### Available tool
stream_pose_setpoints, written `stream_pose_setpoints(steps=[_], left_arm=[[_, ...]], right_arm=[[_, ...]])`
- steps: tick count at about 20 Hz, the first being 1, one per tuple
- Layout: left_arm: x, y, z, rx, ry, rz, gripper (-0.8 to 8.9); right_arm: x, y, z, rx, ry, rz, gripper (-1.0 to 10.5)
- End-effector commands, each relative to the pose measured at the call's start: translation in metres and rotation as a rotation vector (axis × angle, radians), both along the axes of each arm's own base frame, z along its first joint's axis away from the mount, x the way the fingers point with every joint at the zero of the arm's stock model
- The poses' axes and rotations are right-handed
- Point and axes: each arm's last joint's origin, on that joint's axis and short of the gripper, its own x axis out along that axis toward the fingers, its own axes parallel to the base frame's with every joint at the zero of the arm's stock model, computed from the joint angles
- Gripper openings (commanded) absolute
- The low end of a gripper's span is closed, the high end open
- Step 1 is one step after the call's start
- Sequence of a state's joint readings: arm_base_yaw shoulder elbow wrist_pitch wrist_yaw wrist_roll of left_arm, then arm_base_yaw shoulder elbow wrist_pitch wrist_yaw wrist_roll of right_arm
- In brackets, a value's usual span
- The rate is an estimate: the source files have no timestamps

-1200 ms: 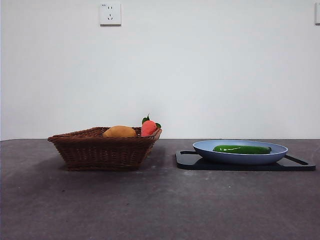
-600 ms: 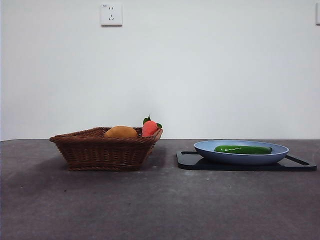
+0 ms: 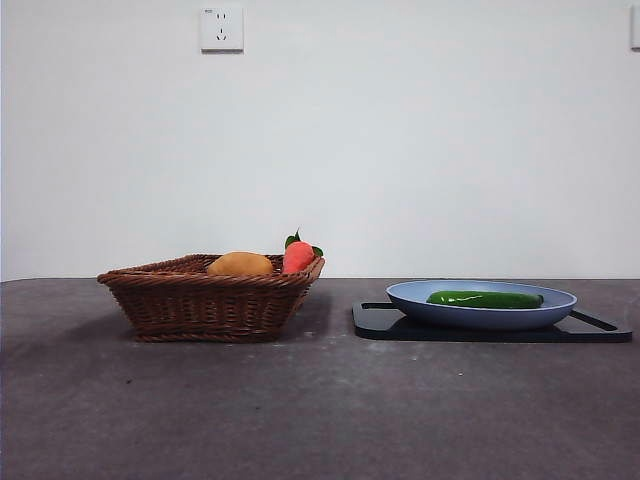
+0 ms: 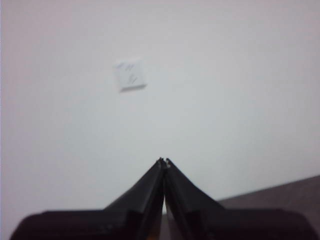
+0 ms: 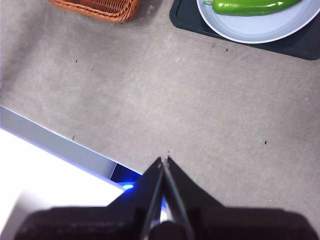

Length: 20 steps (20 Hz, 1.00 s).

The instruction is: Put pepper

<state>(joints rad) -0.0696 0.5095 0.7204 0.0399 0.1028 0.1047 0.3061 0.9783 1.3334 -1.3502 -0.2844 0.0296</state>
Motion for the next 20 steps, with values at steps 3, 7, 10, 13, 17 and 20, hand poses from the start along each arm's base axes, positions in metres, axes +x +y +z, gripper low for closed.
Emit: stream_pose_setpoints(steps=[3, 7, 10, 13, 17, 20], left_arm=[[-0.009, 0.007, -0.060, -0.017, 0.054, 0.061, 0.08], [-0.010, 0.011, -0.122, -0.123, 0.153, 0.083, 0.08], [-0.010, 0.014, -0.158, -0.180, 0.203, 0.097, 0.08], [-0.010, 0.014, -0.181, -0.189, 0.235, 0.107, 0.08], [-0.009, 0.014, -0.199, -0.212, 0.267, 0.107, 0.08], [-0.010, 0.014, -0.204, -0.212, 0.310, 0.112, 0.08]], right_arm=[[0.001, 0.001, 0.004, 0.004, -0.016, -0.002, 0.1], [0.001, 0.001, 0.004, 0.005, -0.016, -0.002, 0.1], [0.001, 0.001, 0.004, 0.005, -0.016, -0.002, 0.1], [0.001, 0.001, 0.004, 0.004, -0.016, -0.002, 0.1], [0.001, 0.001, 0.004, 0.004, -0.016, -0.002, 0.1], [0.001, 0.001, 0.004, 0.005, -0.016, -0.002, 0.1]])
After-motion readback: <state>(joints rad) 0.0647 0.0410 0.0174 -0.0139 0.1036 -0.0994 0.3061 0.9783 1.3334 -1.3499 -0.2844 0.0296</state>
